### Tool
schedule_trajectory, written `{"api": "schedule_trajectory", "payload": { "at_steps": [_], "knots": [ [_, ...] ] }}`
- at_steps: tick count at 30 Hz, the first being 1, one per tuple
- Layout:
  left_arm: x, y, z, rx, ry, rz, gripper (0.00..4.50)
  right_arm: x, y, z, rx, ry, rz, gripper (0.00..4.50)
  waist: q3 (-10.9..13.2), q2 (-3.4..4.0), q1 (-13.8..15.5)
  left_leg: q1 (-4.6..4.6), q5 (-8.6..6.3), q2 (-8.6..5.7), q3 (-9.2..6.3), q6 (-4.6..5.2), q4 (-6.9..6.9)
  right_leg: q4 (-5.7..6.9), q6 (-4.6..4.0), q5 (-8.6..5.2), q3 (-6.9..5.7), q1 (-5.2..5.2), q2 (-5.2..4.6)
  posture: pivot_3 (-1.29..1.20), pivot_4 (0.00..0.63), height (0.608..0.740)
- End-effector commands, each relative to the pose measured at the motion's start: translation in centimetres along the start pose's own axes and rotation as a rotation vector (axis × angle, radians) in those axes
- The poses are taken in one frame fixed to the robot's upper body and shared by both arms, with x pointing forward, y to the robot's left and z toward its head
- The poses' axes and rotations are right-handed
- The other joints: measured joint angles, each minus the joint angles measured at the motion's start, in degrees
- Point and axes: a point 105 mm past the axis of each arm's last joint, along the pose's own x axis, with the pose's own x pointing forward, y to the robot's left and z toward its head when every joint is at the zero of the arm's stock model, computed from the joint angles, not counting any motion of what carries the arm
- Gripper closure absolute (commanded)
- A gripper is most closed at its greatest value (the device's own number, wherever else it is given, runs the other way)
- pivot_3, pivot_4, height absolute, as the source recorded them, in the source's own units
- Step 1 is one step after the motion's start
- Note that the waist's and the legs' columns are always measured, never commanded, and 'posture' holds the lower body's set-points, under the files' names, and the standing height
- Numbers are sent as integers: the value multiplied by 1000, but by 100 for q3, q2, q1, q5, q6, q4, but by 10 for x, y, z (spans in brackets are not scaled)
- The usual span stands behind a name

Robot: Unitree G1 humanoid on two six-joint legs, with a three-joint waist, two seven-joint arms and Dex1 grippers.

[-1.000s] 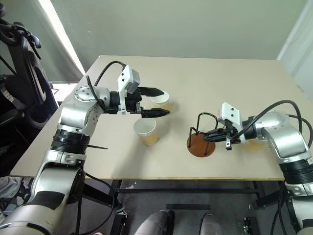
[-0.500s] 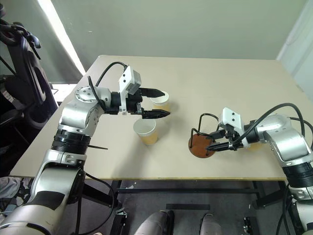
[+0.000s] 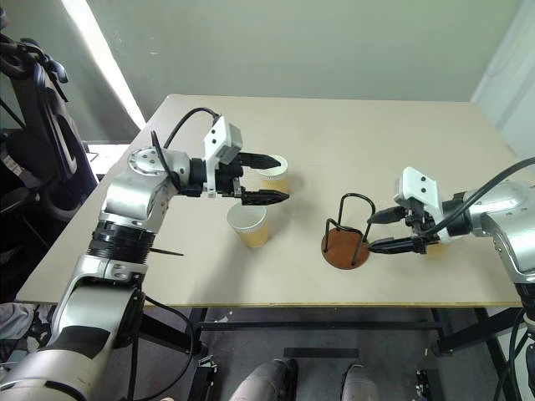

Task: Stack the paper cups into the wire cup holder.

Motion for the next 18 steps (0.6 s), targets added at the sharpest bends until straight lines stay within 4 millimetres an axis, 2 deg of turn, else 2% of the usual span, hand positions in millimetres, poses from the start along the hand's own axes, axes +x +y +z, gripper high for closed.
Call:
{"api": "schedule_trajectory", "payload": {
  "at_steps": [1, 4, 7, 9, 18],
  "knots": [
    [-3, 2, 14, 67, -8, -2, 0, -15, -2, 19, -78, -25, -58, 810, 0, 0, 0, -1, 0, 0, 0, 0, 0, 0, 1, -1, 0, 0, 0, 0, 150, 740],
    [-6, -4, 6, 159, 80, -30, 0, -24, -8, 26, -94, -37, -112, 810, 0, 0, 0, -3, -1, 0, 0, 0, 0, -1, 5, -3, 0, -1, 0, 0, 150, 740],
    [-13, -13, -9, 363, 260, -104, 0, -32, -8, 29, -103, -35, -139, 810, 0, 0, 0, -8, -3, 0, -2, 0, -1, -4, 7, -5, 0, -5, 1, 0, 150, 740],
    [-19, -15, -9, 445, 318, -140, 0, -35, -5, 31, -102, -34, -138, 810, 0, 0, 0, -7, -7, 0, -2, 0, -1, -5, 13, -9, 1, -5, 2, 0, 150, 740],
    [-27, -4, 33, 654, 331, -141, 0, -43, 2, 30, -80, -20, -135, 810, 3, -5, 17, -27, -6, -6, -8, 1, 2, -8, 13, -10, 3, -15, -1, 0, 150, 740]
  ]
}}
